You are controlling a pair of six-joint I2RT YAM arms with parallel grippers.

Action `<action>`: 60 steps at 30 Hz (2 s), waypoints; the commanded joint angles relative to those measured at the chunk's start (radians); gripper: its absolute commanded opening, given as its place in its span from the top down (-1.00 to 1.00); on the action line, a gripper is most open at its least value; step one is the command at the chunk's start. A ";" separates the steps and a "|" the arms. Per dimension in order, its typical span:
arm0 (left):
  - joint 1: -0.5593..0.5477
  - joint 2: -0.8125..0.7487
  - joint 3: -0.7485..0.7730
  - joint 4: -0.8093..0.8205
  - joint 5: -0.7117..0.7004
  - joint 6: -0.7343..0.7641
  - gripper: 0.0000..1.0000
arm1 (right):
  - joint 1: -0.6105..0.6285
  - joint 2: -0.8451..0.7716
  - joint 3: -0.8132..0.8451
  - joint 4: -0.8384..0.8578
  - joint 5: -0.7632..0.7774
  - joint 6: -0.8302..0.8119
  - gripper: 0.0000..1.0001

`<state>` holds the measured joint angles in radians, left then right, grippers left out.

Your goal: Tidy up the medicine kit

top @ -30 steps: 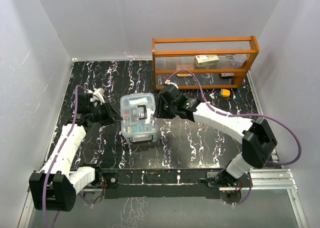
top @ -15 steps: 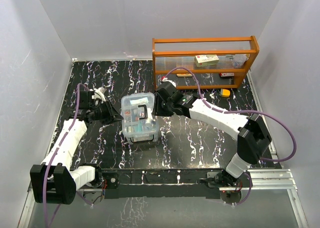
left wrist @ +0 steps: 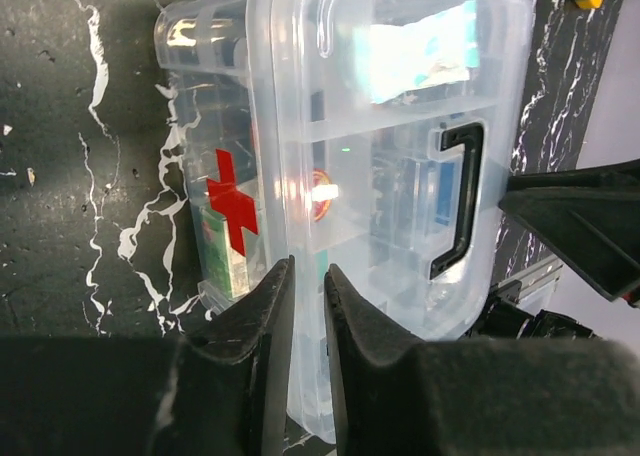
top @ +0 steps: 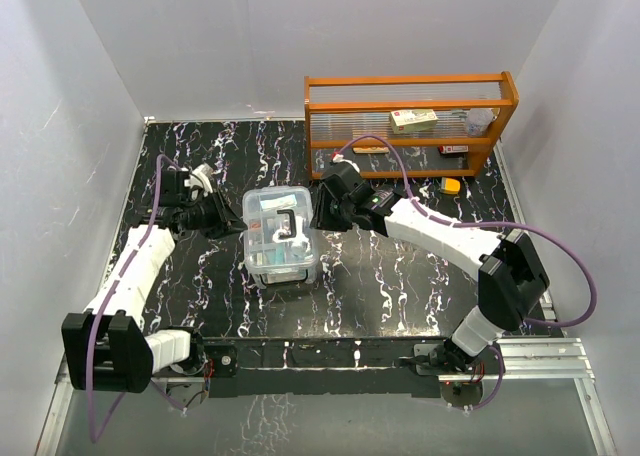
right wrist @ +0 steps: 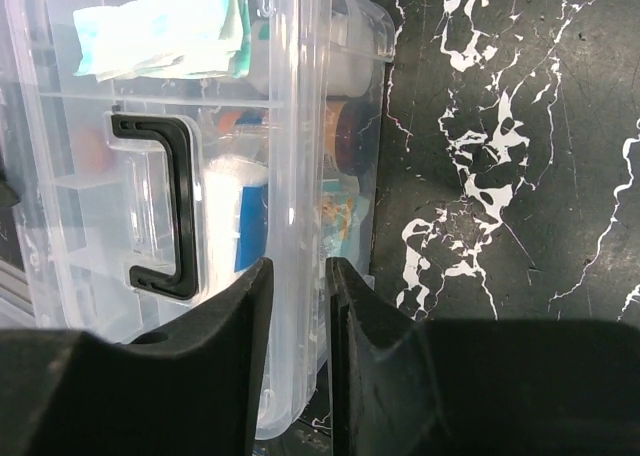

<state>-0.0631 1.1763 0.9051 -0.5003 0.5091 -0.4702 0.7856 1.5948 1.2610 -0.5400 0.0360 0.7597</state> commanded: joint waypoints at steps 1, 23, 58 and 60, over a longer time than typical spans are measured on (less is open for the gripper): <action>-0.004 0.018 -0.054 -0.019 0.005 0.020 0.69 | 0.005 0.020 -0.019 -0.048 -0.035 -0.057 0.48; -0.004 0.094 0.266 -0.159 -0.062 0.123 -0.13 | 0.006 -0.011 0.186 -0.132 0.046 -0.087 0.07; -0.004 0.562 0.432 -0.022 0.358 0.541 -0.87 | 0.230 -0.248 -0.299 0.195 -0.080 -0.073 -0.18; -0.006 0.554 0.414 -0.031 0.349 0.540 -0.85 | 0.230 -0.227 -0.279 0.178 -0.025 -0.062 -0.13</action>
<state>-0.0666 1.7782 1.3544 -0.4793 0.8375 0.0341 1.0183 1.3491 0.9089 -0.3672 -0.1478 0.6666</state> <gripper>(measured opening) 0.936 0.584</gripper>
